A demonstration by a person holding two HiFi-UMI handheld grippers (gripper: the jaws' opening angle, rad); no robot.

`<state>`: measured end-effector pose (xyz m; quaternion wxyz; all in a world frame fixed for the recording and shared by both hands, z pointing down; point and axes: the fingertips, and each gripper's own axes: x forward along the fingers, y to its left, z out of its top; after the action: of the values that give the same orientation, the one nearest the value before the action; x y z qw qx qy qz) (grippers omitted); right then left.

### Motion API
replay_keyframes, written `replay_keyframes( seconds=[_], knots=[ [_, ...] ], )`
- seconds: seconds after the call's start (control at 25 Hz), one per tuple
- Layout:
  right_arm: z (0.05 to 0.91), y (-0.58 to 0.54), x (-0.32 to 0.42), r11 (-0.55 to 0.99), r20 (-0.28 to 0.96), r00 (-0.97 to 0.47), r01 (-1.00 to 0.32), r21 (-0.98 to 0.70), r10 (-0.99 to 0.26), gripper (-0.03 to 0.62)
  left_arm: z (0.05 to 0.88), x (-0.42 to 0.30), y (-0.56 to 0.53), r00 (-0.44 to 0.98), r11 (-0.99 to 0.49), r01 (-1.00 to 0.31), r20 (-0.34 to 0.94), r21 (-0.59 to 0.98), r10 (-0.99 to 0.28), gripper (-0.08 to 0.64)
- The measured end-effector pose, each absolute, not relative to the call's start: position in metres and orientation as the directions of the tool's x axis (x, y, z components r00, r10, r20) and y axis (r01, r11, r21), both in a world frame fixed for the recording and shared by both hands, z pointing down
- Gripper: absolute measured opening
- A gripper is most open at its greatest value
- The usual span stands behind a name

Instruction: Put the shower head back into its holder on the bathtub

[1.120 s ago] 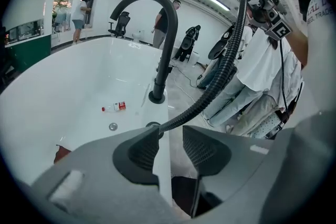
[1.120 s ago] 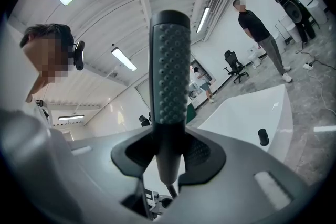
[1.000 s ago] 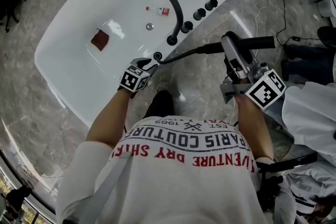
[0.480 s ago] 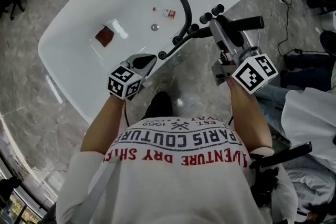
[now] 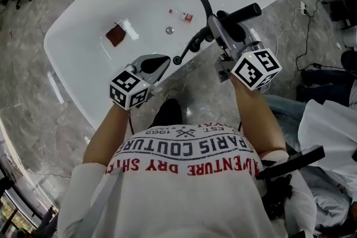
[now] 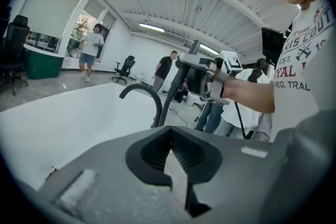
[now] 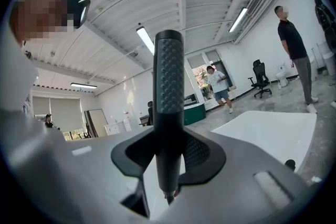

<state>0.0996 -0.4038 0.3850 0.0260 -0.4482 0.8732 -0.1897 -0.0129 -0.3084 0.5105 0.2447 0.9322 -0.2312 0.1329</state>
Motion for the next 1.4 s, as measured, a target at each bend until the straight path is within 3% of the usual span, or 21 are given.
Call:
replay_keyframes(
  seconds=[0.68, 1.4],
  knots=[
    [0.508, -0.376, 0.064, 0.522, 0.373, -0.635, -0.770, -0.367, -0.676, 0.124, 0.512, -0.027, -0.312, 0.850, -0.742, -0.518, 0.348, 0.426, -0.395, 0.002],
    [0.618, -0.349, 0.041, 0.608, 0.577, -0.610, -0.760, -0.231, -0.544, 0.124, 0.536, -0.047, -0.306, 0.822, -0.683, -0.566, 0.382, 0.463, -0.422, 0.002]
  ],
)
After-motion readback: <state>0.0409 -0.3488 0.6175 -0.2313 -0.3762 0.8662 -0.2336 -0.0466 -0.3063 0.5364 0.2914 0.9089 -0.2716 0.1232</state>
